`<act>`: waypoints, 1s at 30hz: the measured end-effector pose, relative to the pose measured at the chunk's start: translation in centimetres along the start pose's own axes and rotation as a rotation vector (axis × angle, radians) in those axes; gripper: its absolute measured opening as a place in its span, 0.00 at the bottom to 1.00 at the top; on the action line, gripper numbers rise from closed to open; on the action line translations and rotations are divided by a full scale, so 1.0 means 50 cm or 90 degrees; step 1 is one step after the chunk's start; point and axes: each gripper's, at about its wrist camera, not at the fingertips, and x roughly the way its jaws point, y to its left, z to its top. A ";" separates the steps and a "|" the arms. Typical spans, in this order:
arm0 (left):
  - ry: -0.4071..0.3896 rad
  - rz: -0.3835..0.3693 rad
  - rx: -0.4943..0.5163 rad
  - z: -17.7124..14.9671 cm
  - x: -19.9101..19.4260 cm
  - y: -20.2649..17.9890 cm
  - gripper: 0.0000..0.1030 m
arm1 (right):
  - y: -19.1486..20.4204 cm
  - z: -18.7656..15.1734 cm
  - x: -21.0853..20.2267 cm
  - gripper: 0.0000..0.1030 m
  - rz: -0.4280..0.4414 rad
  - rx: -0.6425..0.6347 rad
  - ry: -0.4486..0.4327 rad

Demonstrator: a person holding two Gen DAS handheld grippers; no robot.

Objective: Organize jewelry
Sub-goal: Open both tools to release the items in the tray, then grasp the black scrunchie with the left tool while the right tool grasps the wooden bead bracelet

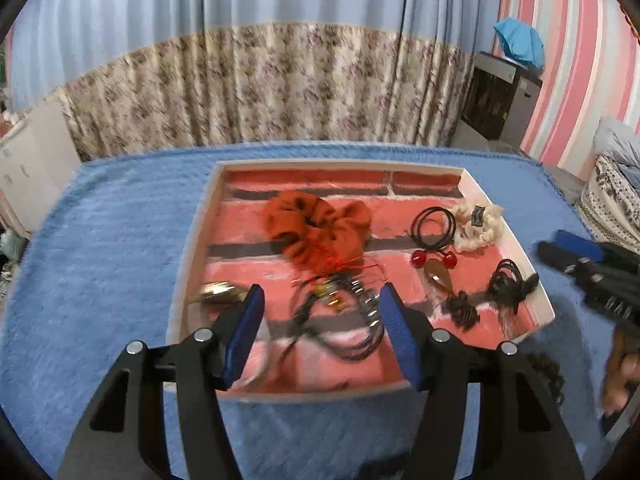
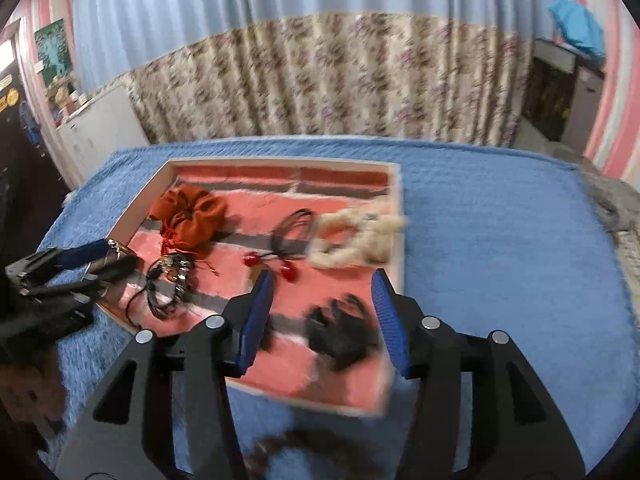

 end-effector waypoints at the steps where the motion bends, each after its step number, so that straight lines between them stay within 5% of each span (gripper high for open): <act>1: -0.019 0.023 0.005 -0.013 -0.028 0.009 0.58 | -0.012 -0.013 -0.021 0.52 -0.004 -0.003 -0.007; 6: -0.003 0.009 -0.049 -0.104 -0.090 0.042 0.59 | -0.070 -0.129 -0.093 0.54 -0.033 0.018 -0.007; 12: 0.033 -0.002 -0.016 -0.196 -0.079 -0.023 0.59 | -0.057 -0.216 -0.083 0.54 -0.019 0.033 0.028; 23: 0.056 -0.001 0.021 -0.242 -0.056 -0.078 0.58 | -0.020 -0.249 -0.050 0.54 -0.018 0.025 0.056; 28: 0.077 -0.014 0.001 -0.244 -0.030 -0.067 0.47 | -0.017 -0.244 -0.031 0.54 -0.026 0.026 0.070; 30: 0.072 -0.006 0.011 -0.242 -0.023 -0.073 0.43 | -0.013 -0.244 -0.020 0.43 -0.032 0.021 0.081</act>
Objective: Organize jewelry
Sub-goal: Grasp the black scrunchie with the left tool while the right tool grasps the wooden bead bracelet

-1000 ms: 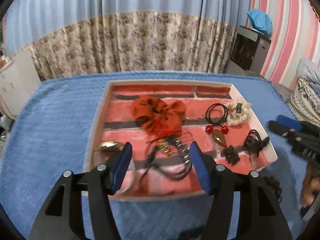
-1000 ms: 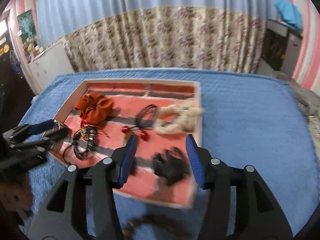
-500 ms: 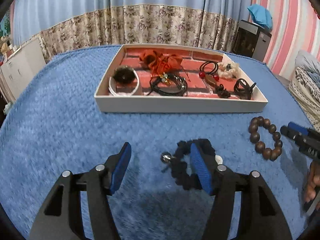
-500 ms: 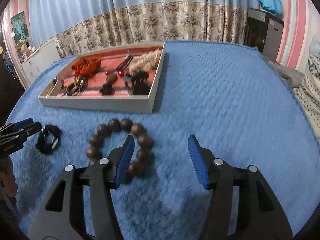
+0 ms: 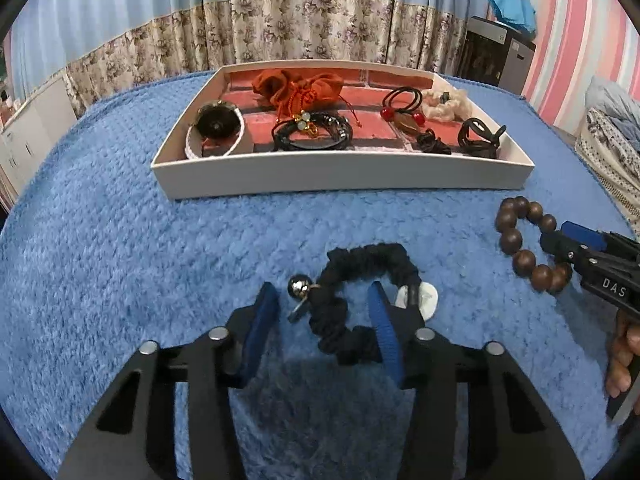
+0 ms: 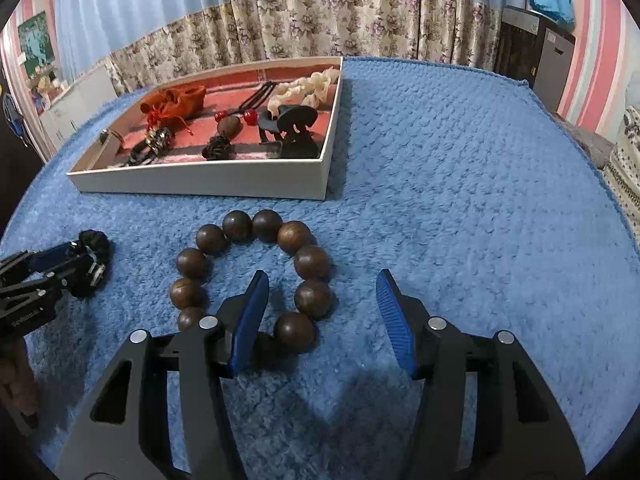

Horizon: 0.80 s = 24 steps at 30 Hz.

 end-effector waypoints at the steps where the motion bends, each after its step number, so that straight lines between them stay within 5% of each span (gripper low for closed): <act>1: -0.004 0.003 0.006 0.000 0.001 -0.004 0.39 | 0.001 0.000 0.003 0.43 -0.002 0.000 0.001; 4: -0.011 -0.010 0.002 0.003 0.004 -0.007 0.23 | 0.004 0.001 0.008 0.43 -0.008 -0.011 0.001; 7: -0.015 -0.012 -0.010 0.002 0.003 -0.001 0.18 | 0.010 -0.002 0.007 0.37 -0.008 -0.025 -0.004; 9: -0.018 -0.012 -0.014 0.001 -0.001 0.003 0.17 | 0.019 -0.003 0.006 0.26 -0.007 -0.035 -0.004; 24: -0.057 -0.010 -0.042 -0.018 -0.048 0.017 0.16 | 0.025 -0.031 -0.044 0.19 0.006 -0.012 -0.032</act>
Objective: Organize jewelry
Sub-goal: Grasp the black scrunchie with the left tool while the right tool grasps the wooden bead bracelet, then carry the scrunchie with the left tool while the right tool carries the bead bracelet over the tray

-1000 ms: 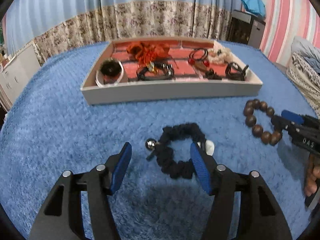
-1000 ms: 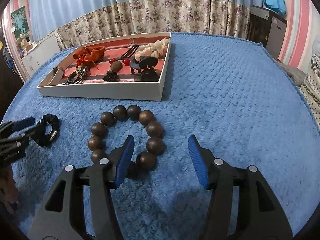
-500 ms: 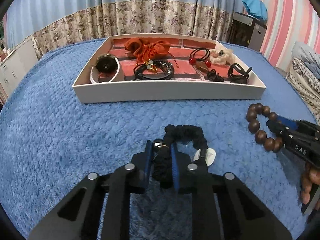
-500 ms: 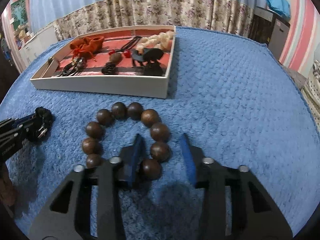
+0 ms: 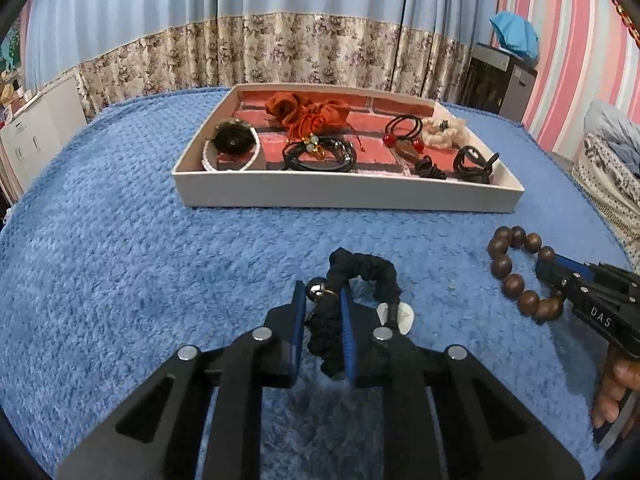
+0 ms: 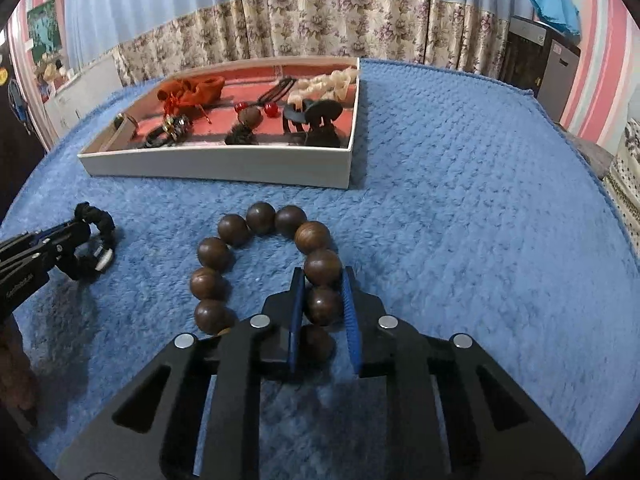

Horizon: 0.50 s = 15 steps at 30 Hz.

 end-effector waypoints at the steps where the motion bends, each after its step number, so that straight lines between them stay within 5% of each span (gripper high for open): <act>1: -0.006 0.002 -0.004 -0.001 -0.008 0.003 0.16 | 0.001 -0.001 -0.009 0.19 0.005 0.003 -0.006; 15: -0.098 0.000 -0.003 0.032 -0.124 0.025 0.16 | 0.061 0.048 -0.142 0.19 0.027 -0.026 -0.116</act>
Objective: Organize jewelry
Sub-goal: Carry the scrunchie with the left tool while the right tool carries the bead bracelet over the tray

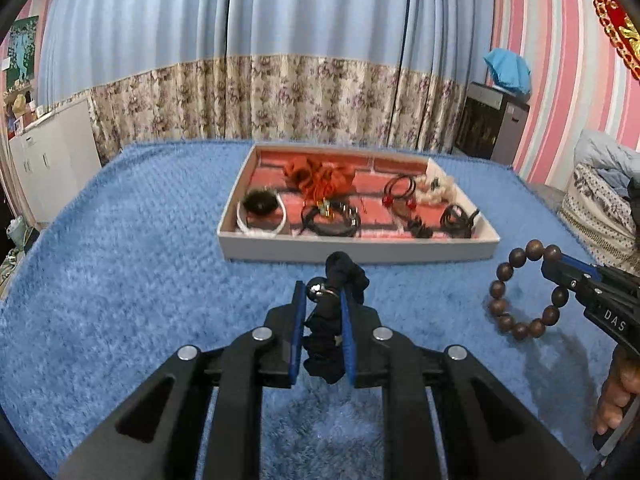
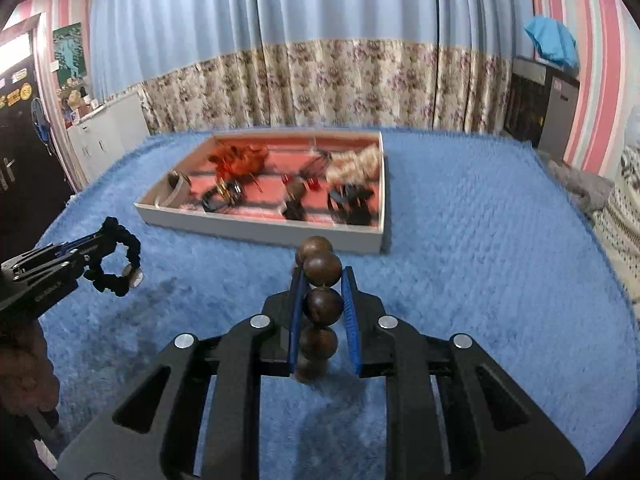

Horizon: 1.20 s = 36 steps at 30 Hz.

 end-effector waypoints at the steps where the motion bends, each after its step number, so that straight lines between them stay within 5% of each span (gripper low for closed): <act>1: -0.007 0.003 0.001 0.009 -0.006 0.001 0.16 | 0.005 0.009 -0.006 0.19 0.000 -0.001 -0.008; 14: -0.072 0.009 0.022 0.126 -0.031 -0.004 0.16 | 0.036 0.103 -0.025 0.19 0.010 -0.027 -0.060; 36: -0.089 0.028 0.022 0.228 0.068 -0.007 0.16 | 0.041 0.226 0.069 0.19 -0.011 -0.010 -0.086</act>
